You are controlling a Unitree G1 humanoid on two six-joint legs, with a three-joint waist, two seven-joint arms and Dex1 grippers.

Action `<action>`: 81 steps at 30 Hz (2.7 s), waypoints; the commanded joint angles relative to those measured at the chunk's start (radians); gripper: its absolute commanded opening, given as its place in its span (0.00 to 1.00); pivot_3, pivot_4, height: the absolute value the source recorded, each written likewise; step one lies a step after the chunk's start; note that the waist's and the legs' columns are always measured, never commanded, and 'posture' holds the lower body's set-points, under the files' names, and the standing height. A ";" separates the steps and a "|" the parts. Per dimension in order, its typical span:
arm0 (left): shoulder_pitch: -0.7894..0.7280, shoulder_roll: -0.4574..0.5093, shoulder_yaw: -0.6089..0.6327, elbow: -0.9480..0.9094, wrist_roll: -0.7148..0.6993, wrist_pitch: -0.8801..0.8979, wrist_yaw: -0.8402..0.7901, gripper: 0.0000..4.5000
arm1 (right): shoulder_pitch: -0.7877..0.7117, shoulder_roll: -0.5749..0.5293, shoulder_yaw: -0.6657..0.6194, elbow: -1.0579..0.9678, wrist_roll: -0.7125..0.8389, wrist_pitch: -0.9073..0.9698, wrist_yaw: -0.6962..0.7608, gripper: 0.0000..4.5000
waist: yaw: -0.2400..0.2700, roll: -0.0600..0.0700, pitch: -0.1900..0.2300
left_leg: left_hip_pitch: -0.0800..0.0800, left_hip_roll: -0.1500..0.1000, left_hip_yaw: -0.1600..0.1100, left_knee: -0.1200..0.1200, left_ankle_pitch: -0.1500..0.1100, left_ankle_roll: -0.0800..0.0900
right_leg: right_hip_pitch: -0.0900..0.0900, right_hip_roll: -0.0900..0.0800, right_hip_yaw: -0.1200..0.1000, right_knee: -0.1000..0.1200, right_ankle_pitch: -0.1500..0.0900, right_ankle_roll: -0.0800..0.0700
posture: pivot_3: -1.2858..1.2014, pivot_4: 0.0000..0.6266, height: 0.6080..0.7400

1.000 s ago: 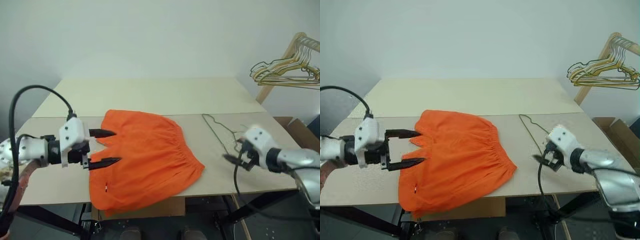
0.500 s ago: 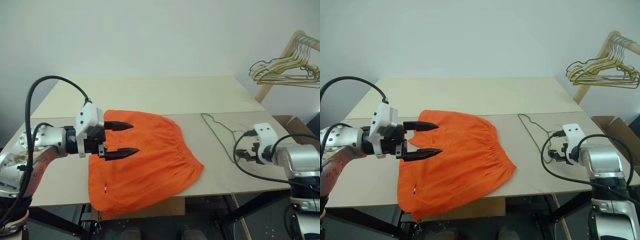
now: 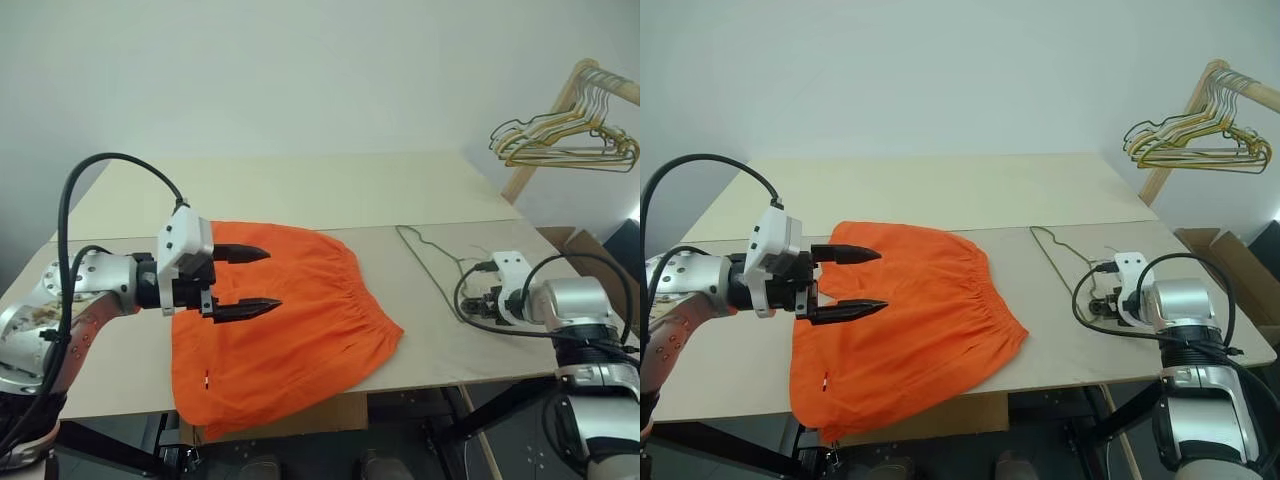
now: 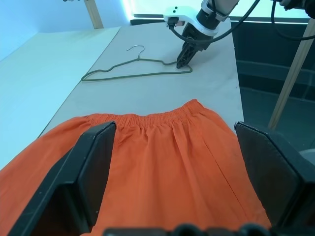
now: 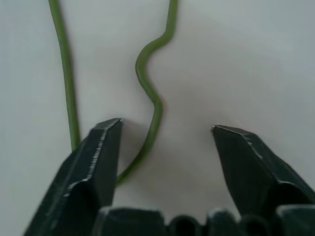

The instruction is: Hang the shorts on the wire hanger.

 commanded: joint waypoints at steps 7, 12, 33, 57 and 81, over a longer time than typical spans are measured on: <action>0.019 0.010 0.017 -0.040 0.006 -0.014 0.001 0.93 | -0.007 0.011 -0.021 0.027 0.010 0.039 -0.004 0.01 | 0.000 0.000 0.000 | 0.000 0.000 -0.001 0.000 0.000 0.000 | 0.000 0.000 0.000 0.000 0.000 0.000 | 0.54 0.00 1.00; 0.013 0.010 0.011 -0.032 0.013 -0.024 -0.006 0.93 | -0.008 0.030 -0.085 -0.003 0.032 0.097 -0.032 0.00 | 0.002 0.000 0.000 | 0.000 0.000 -0.001 0.000 0.000 0.000 | 0.000 0.000 0.000 0.000 0.000 0.000 | 0.54 0.00 1.00; -0.221 -0.063 -0.049 0.169 0.063 0.039 0.076 0.96 | 0.234 -0.086 0.069 -0.617 -0.227 -0.781 -0.079 0.00 | 0.002 0.003 0.002 | -0.005 -0.002 -0.002 -0.001 0.000 0.000 | -0.003 -0.001 -0.001 -0.003 0.000 0.003 | 0.53 0.00 1.00; -0.433 -0.088 -0.301 0.473 0.228 0.106 -0.192 0.96 | 0.230 -0.130 0.074 -0.509 -0.307 -1.531 0.047 0.00 | -0.002 0.003 0.002 | -0.005 -0.001 0.000 0.000 0.000 0.000 | -0.003 -0.001 -0.001 -0.003 0.000 0.002 | 0.51 0.00 1.00; -0.381 -0.140 -0.309 0.511 0.310 0.028 -0.208 0.01 | 0.216 -0.109 0.030 -0.584 -0.261 -1.461 0.110 0.00 | -0.002 0.003 0.002 | -0.005 -0.001 -0.001 0.000 0.000 0.000 | -0.003 -0.001 -0.001 -0.002 0.000 0.002 | 0.51 0.00 1.00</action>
